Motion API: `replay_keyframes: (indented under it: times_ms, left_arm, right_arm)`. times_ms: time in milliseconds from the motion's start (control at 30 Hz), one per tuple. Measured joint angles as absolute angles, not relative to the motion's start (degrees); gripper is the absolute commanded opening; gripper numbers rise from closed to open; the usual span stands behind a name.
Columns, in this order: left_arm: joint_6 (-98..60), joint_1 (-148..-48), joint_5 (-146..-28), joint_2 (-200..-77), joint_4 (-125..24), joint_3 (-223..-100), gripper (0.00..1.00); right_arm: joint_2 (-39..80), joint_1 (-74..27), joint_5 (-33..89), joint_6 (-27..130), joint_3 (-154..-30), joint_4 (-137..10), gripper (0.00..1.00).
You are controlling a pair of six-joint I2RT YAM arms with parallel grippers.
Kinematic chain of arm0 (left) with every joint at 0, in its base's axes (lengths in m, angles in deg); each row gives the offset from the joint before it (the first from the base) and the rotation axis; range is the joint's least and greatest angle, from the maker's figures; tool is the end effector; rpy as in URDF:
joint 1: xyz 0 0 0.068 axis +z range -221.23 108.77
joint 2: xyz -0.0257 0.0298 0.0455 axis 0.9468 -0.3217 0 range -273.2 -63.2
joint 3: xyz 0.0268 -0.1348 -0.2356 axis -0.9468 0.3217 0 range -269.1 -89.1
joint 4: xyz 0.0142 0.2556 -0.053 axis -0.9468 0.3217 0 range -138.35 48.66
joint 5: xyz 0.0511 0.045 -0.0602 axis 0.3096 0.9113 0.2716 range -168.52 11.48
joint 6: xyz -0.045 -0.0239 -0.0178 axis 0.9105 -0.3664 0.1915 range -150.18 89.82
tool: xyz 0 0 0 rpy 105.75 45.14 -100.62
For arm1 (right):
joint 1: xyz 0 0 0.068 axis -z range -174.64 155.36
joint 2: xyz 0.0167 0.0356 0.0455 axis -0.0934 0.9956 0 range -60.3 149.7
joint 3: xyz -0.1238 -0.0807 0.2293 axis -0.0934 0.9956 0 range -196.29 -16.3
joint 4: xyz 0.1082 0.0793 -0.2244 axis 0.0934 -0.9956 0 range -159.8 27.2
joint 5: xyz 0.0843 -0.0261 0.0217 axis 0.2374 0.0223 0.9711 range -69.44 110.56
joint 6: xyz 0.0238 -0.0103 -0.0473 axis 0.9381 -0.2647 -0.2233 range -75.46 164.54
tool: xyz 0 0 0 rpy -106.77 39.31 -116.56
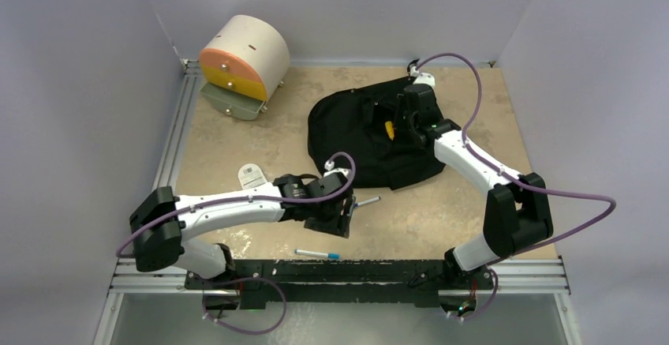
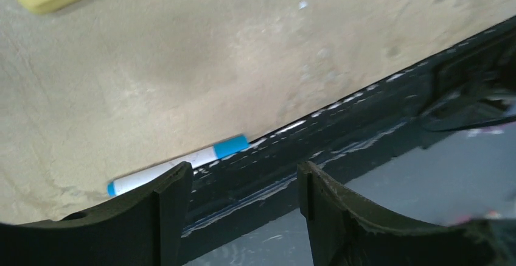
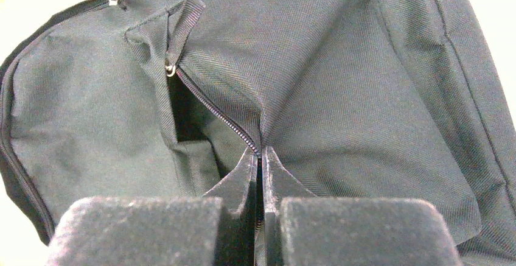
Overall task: Pack the student bag
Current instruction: Pick up the stationery from the center of the board.
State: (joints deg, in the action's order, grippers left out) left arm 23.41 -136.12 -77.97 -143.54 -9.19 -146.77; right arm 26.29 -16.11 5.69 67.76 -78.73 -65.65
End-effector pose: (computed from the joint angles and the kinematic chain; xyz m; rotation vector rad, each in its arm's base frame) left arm 0.1178 -0.2502 0.2380 0.2743 2.8070 -0.6013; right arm 0.3280 0.1193 0.2823 0.1930 2.0234 0.2275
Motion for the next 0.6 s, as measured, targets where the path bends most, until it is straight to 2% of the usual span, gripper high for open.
replay_keyframes:
  times_ms: [300,600]
  left_arm:
    - [26.73,-143.72,-73.84,-147.30,1.28,-144.69,0.64]
    - [32.37,-144.14,-77.81,-142.95,-0.34,-136.98,0.64]
  right_arm:
    - [26.29,-16.11,6.60,67.78,-78.42,-65.39,0.00]
    - [26.29,-16.11,6.65,67.96,-77.72,-64.88,0.00]
